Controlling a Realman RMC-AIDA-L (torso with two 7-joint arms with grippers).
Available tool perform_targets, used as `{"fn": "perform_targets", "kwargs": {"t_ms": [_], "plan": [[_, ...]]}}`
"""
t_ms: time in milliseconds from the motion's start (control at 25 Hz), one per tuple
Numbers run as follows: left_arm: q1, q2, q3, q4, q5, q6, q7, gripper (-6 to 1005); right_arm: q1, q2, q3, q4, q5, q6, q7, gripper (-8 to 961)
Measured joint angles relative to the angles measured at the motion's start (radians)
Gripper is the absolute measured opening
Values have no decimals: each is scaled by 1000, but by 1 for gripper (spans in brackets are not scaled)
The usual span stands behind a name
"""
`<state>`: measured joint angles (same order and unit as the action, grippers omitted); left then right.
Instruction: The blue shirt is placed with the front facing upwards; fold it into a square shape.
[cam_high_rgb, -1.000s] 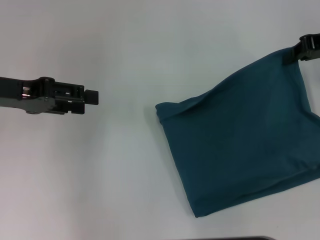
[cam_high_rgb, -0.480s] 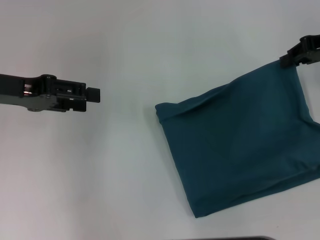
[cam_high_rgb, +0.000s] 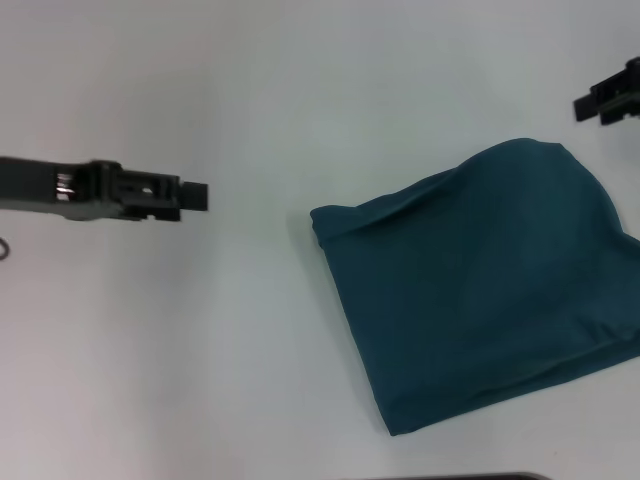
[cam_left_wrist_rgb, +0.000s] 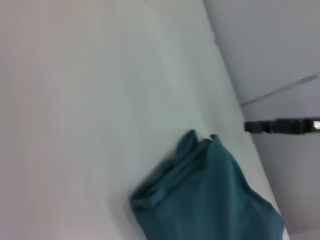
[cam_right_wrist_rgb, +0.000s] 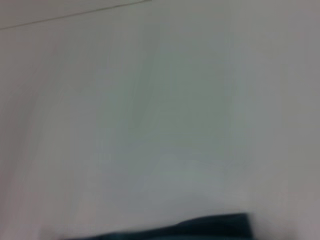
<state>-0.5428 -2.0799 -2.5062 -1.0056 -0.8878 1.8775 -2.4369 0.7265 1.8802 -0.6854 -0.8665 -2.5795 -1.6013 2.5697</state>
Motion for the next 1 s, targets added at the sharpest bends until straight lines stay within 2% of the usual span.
{"fn": "perform_targets", "kwargs": {"t_ms": [160, 240, 520, 840, 1000], "plan": [[26, -65, -17, 35, -9, -26, 128, 675, -2, 25, -1, -1, 16, -27, -38, 438], [33, -82, -7, 72, -11, -65, 110, 675, -2, 32, 0, -3, 19, -29, -47, 438], [16, -87, 40, 283, -10, -179, -48, 675, -7, 36, -1, 0, 62, -31, -81, 438], [-23, -93, 161, 414, -31, -306, -78, 664, -7, 40, 2, 5, 70, -22, -104, 437], [-50, -92, 178, 469, -50, -366, -75, 654, -7, 41, 3, 5, 71, -22, -104, 437]]}}
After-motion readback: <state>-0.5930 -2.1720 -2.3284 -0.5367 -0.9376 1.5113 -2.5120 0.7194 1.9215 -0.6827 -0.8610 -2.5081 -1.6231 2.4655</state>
